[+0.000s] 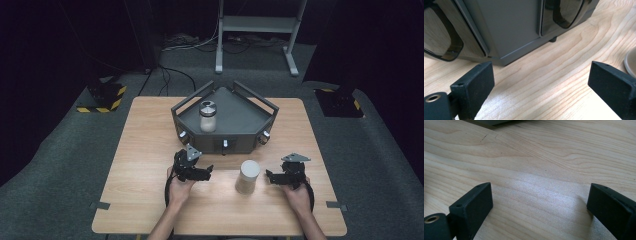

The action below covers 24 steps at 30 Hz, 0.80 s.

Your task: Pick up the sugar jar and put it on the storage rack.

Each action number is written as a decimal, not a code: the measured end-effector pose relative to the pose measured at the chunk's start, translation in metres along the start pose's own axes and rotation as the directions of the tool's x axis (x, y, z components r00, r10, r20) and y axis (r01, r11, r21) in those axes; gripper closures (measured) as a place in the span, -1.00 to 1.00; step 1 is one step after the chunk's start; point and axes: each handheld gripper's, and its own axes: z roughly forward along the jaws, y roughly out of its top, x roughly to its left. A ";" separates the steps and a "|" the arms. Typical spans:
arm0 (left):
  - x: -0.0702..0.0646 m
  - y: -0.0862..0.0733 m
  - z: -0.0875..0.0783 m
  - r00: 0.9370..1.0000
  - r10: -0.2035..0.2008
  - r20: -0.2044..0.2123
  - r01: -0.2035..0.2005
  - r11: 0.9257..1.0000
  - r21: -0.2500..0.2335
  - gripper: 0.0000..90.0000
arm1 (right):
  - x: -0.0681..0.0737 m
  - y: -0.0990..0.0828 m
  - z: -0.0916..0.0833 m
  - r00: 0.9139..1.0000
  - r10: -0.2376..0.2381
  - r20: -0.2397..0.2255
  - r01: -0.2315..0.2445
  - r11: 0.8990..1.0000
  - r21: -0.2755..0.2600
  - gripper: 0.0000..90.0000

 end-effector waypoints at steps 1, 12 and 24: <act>0.000 -0.001 0.001 1.000 -0.001 0.000 0.001 1.000 0.002 -0.85 | 0.000 0.000 0.000 1.000 0.000 0.000 0.000 1.000 0.000 -0.86; 0.001 -0.005 0.009 1.000 -0.018 0.006 0.018 1.000 0.023 -0.85 | 0.000 0.000 0.000 1.000 0.000 0.000 0.000 1.000 0.001 -0.86; 0.002 -0.008 0.016 1.000 -0.020 0.012 0.020 0.998 0.058 -0.85 | 0.000 0.000 0.000 1.000 0.000 0.000 0.000 1.000 0.001 -0.86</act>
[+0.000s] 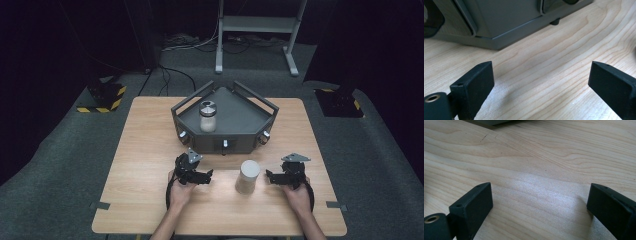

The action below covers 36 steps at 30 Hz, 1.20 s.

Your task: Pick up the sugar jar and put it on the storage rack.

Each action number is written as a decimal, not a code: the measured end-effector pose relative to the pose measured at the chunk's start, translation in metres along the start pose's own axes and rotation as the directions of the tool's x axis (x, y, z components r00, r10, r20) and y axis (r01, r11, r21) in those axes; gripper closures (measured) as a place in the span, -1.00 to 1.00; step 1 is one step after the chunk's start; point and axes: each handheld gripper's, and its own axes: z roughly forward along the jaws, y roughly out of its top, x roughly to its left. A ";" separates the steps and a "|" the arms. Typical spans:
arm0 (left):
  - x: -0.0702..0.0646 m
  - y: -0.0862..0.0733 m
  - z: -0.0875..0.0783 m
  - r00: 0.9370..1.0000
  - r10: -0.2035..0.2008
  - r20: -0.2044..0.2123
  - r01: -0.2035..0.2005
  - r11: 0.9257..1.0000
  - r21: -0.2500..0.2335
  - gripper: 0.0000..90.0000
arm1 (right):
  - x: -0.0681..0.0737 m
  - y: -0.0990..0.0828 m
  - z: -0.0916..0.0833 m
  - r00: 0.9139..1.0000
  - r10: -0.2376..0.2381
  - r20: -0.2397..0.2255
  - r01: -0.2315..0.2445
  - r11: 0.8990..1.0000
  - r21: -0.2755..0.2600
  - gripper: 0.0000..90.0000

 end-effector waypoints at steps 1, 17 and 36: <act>0.000 0.000 0.000 1.000 0.000 0.000 0.000 1.000 0.000 -0.85 | 0.000 0.000 0.000 1.000 0.000 0.000 0.000 1.000 0.000 -0.86; 0.000 -0.006 0.009 1.000 -0.015 -0.003 0.015 1.000 0.020 -0.85 | 0.000 0.000 0.000 1.000 0.000 0.000 0.000 1.000 0.000 -0.86; -0.007 -0.009 0.013 0.999 -0.009 -0.032 0.010 1.000 0.029 -0.86 | -0.001 0.000 0.000 1.000 -0.002 -0.004 0.002 1.000 -0.001 -0.86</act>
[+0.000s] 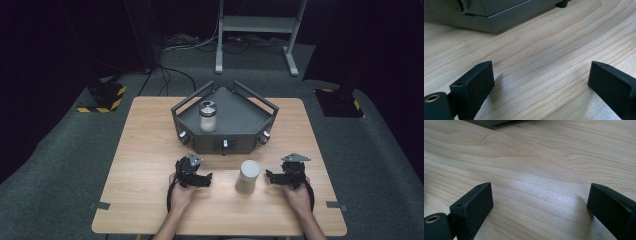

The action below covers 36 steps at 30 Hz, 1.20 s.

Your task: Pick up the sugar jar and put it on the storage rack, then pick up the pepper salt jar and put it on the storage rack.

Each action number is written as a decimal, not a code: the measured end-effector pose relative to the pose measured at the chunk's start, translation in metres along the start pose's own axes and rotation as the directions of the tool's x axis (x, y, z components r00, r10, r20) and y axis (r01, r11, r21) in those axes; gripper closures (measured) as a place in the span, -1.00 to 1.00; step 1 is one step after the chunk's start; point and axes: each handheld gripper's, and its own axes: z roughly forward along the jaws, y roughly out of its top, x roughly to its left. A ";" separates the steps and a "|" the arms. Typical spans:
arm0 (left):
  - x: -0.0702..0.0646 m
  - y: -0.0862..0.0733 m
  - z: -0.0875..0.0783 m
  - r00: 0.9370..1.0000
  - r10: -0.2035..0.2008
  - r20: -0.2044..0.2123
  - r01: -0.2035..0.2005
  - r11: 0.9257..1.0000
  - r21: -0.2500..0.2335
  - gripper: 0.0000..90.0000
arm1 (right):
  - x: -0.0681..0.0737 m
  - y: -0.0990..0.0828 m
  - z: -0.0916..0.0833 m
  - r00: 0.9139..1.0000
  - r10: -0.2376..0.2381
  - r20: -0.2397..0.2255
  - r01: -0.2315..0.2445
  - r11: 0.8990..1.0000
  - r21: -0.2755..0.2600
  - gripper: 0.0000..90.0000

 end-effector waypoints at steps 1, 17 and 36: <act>0.001 0.000 0.000 1.000 0.000 0.003 0.000 1.000 0.000 -0.86 | 0.000 0.000 0.000 1.000 0.000 0.000 0.000 1.000 0.000 -0.86; 0.000 0.000 0.000 1.000 0.006 0.004 -0.006 1.000 0.001 -0.89 | 0.001 0.000 0.000 1.000 -0.001 0.003 0.001 1.000 0.000 -0.86; 0.000 0.000 0.000 1.000 0.007 0.004 -0.007 1.000 0.001 -0.89 | 0.004 0.000 -0.001 1.000 0.008 0.015 -0.008 1.000 0.003 -0.87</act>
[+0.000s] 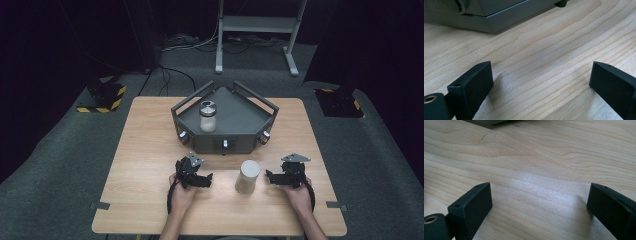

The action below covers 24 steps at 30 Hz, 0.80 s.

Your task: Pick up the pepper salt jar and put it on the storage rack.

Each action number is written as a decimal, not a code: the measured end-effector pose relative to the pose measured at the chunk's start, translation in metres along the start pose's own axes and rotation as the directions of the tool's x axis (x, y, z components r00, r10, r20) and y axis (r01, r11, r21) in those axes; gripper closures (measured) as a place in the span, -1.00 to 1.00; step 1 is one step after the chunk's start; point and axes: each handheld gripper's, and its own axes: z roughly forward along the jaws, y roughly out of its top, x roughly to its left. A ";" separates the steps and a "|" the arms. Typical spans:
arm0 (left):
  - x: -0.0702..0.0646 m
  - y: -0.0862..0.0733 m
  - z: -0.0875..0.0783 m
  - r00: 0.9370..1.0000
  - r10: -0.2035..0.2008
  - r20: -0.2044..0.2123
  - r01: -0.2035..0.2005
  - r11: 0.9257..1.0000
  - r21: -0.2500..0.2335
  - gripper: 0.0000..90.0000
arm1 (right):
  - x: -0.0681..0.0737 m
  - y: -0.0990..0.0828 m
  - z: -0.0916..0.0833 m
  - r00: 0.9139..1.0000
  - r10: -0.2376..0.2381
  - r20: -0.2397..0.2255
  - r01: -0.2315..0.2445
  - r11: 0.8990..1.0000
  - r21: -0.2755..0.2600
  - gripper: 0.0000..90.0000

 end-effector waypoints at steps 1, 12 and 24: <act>0.000 0.000 0.000 1.000 0.003 0.000 -0.003 1.000 0.002 -0.89 | 0.000 0.000 0.000 1.000 -0.002 0.000 0.002 1.000 0.000 -0.87; 0.000 0.000 0.000 1.000 -0.001 0.000 0.001 1.000 0.000 -0.89 | -0.006 -0.003 -0.005 0.999 -0.016 -0.029 0.016 1.000 -0.001 -0.91; 0.000 0.000 0.000 1.000 0.000 0.000 0.000 1.000 0.000 -0.89 | -0.008 -0.007 -0.021 0.987 -0.058 -0.147 0.054 0.998 -0.031 -0.85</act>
